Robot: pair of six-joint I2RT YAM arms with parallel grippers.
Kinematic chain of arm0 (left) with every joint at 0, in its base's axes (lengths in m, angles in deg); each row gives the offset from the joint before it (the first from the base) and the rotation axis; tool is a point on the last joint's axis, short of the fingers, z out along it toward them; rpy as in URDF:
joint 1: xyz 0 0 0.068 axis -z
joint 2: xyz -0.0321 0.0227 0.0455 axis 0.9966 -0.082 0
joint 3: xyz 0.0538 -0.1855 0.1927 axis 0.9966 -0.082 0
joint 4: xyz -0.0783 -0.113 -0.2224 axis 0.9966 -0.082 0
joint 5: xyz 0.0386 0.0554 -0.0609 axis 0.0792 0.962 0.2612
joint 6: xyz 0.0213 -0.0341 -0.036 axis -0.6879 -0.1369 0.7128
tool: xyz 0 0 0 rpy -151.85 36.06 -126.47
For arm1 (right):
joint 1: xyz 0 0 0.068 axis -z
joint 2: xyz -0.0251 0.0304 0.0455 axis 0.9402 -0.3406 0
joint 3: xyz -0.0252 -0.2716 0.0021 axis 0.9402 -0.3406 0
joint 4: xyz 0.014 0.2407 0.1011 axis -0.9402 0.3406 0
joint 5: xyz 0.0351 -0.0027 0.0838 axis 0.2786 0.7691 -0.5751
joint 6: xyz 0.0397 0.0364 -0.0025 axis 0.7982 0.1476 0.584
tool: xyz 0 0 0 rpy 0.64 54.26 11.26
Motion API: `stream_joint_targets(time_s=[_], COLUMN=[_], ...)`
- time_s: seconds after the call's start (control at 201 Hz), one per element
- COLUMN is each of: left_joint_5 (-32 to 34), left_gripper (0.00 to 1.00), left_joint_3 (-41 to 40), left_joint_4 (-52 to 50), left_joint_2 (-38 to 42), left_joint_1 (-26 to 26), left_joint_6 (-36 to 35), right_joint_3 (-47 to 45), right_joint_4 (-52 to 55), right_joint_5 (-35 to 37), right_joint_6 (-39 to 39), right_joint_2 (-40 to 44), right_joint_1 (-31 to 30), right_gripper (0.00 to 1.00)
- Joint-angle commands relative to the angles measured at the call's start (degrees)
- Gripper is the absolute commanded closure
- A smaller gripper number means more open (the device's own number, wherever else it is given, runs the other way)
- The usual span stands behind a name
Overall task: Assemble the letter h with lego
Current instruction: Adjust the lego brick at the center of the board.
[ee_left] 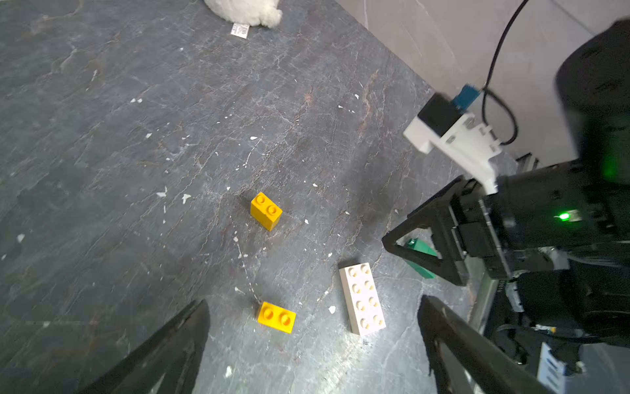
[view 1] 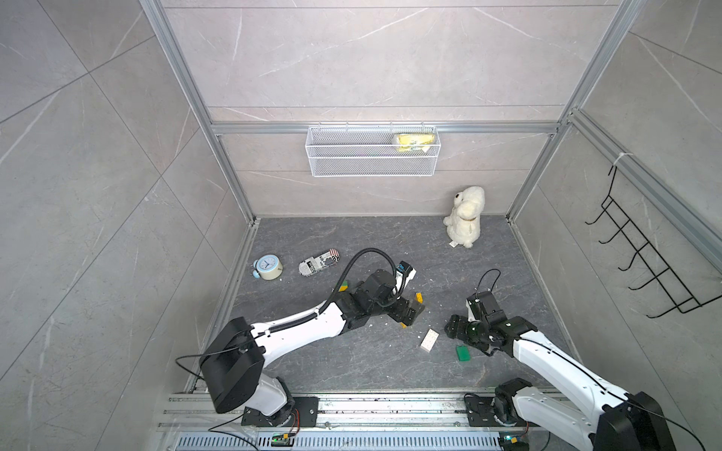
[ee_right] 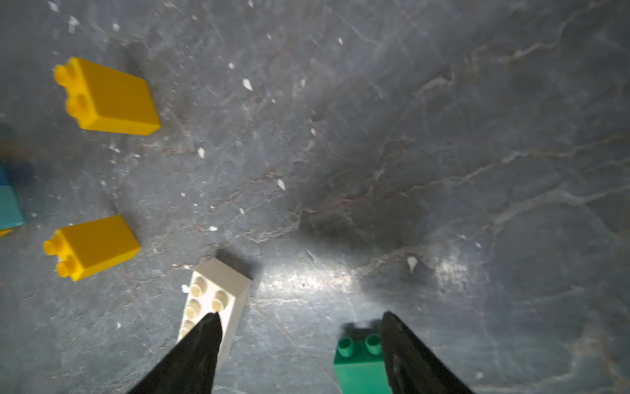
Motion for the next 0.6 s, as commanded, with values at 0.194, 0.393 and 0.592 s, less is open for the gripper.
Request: stream_joint_targets(time_s=[0.194,0.393,0.592], left_joint_5=[15.7,13.7,15.4], left_gripper=[0.00,0.00,0.01], left_joint_3=[-10.4,-23.4,-25.6], left_joint_4=[-2.9,8.0,6.2], left_joint_2=[11.1,15.5,22.8], left_joint_1=[-0.4,-4.3,-5.8], left_joint_6=[8.6,13.2,14.4], right_joint_3=[3.9,4.1,4.7], right_joint_4=[12.2,15.7,16.3], right_joint_5=[17.7,20.4,22.3], right_joint_6=[9.8,14.4,15.5], right_joint_2=[-0.8,-4.0,-6.7], right_joint_1=[-13.1,-16.9,-17.4], right_gripper=[0.27,0.26,0.27])
